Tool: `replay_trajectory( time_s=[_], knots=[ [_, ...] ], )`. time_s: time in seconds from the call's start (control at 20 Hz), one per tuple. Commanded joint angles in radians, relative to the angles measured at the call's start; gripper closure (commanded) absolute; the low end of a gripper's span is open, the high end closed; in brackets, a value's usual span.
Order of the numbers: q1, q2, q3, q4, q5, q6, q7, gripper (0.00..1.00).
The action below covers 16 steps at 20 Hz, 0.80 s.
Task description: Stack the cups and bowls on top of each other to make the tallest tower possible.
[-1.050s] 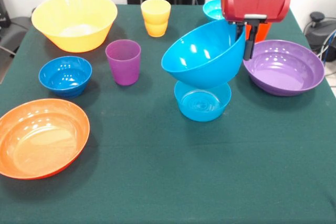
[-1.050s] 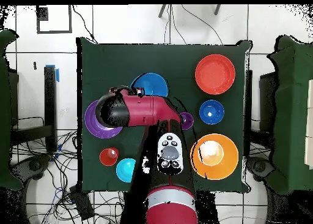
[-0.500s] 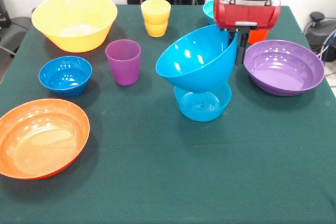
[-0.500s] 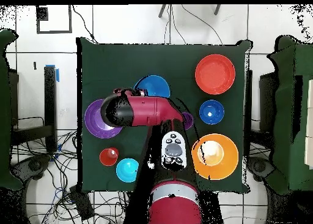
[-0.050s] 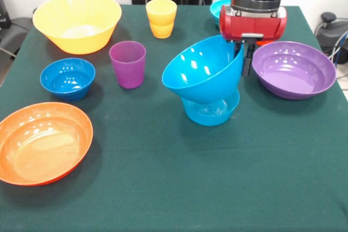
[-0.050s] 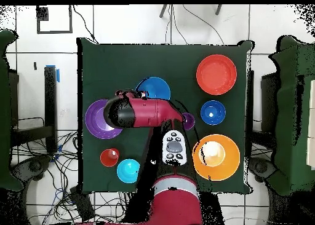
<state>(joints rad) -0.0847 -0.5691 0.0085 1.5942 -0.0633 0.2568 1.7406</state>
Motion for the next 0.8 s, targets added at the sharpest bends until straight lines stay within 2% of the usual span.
replay_trajectory(
  time_s=[0.05,0.8],
  knots=[
    [0.016,0.042,0.046,-0.026,-0.055,-0.071,0.087,1.00],
    [0.035,0.078,0.020,-0.038,-0.043,-0.107,0.096,1.00]
  ],
)
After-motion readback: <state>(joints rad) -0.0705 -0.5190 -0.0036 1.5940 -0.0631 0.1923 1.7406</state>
